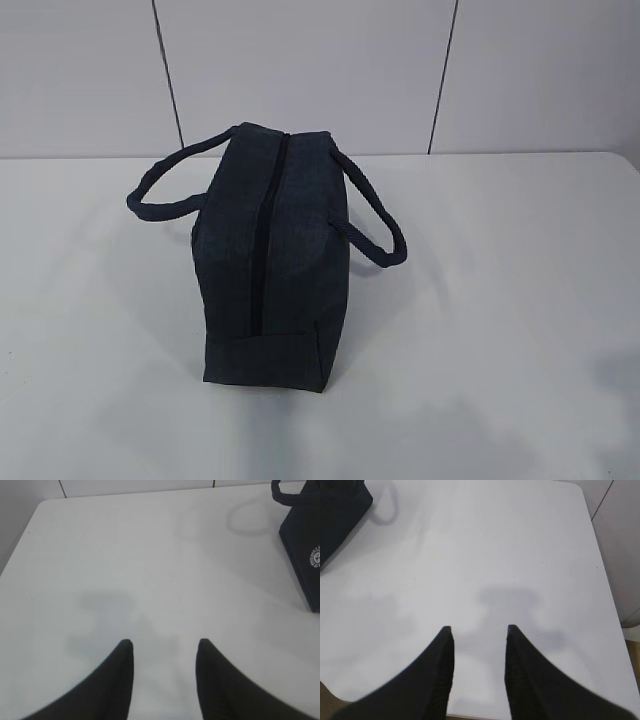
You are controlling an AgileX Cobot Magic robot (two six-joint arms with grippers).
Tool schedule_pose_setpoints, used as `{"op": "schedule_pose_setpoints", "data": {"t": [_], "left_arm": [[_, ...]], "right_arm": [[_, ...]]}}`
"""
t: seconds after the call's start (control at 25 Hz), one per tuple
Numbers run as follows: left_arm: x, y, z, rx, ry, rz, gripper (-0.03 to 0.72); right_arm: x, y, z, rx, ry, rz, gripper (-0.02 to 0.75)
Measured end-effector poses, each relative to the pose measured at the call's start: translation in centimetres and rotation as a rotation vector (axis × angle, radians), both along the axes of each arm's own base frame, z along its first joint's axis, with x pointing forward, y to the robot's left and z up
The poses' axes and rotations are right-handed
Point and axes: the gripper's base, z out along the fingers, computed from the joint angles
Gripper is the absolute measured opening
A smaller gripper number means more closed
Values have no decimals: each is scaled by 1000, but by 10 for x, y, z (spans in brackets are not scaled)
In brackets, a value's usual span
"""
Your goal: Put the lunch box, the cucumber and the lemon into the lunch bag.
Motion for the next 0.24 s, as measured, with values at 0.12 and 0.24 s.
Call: {"op": "schedule_pose_setpoints", "data": {"t": [0.12,0.24], "left_arm": [[0,0,0,0,0,0,296],[0,0,0,0,0,0,296]], "right_arm": [[0,0,0,0,0,0,249],[0,0,0,0,0,0,249]]}}
